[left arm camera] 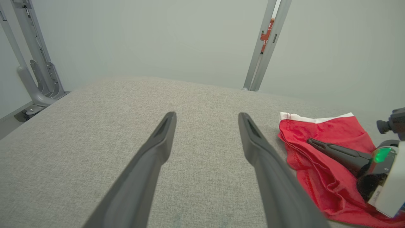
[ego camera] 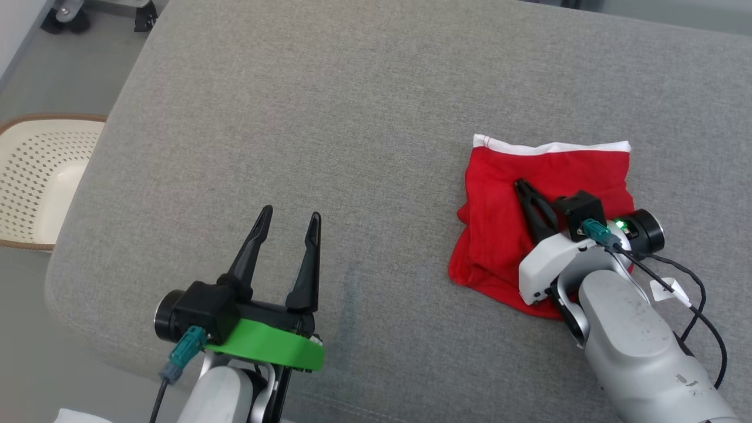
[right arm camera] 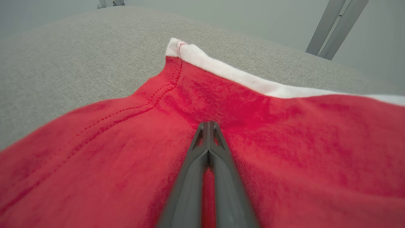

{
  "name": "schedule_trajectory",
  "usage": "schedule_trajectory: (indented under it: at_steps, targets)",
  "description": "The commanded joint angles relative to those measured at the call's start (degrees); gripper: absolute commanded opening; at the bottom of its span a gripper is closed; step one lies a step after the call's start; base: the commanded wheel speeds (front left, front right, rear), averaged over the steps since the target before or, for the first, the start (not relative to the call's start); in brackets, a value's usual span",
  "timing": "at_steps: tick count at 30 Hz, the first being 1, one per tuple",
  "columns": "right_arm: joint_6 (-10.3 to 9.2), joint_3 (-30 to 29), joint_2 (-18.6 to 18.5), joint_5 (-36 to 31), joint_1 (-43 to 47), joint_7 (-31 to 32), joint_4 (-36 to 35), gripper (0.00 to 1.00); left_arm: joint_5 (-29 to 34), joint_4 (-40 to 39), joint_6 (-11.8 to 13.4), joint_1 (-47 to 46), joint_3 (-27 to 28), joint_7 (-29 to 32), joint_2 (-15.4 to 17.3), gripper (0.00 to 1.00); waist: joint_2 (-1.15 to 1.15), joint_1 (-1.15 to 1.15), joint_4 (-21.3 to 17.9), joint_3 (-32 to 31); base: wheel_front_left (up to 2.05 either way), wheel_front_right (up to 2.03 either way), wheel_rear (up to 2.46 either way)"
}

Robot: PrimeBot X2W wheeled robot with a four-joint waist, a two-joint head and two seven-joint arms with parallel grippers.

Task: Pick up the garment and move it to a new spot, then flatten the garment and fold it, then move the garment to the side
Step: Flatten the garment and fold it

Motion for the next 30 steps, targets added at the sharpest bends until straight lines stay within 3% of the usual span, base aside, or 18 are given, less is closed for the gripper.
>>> schedule_trajectory:
  at_steps: [1,11,20,30]
  targets:
    - [0.01,0.4,0.1,0.5,0.5,0.3,0.9,0.0,0.0,0.0,0.2,-0.8,0.2,0.0,0.1,1.0,0.0,0.0,-0.9,-0.1,0.0,0.0,0.0]
    - [0.0,-3.8,0.6,-0.1,3.3,0.2,-9.4,0.0,1.1,0.0,-0.4,-1.8,0.6,0.0,0.1,1.0,0.0,0.0,-4.9,-1.0,0.0,0.0,0.0]
    - [0.0,-9.4,2.0,-3.9,1.8,0.2,-1.5,0.0,1.8,0.5,-0.8,-1.5,0.8,0.0,0.1,1.0,0.0,0.0,-6.0,-1.4,0.0,0.0,0.0]
    - [0.0,-8.2,3.3,0.2,5.2,0.2,-10.0,0.0,2.8,0.7,-0.9,1.3,3.6,0.0,0.1,1.0,0.0,0.0,-10.1,-6.7,0.0,0.0,0.0]
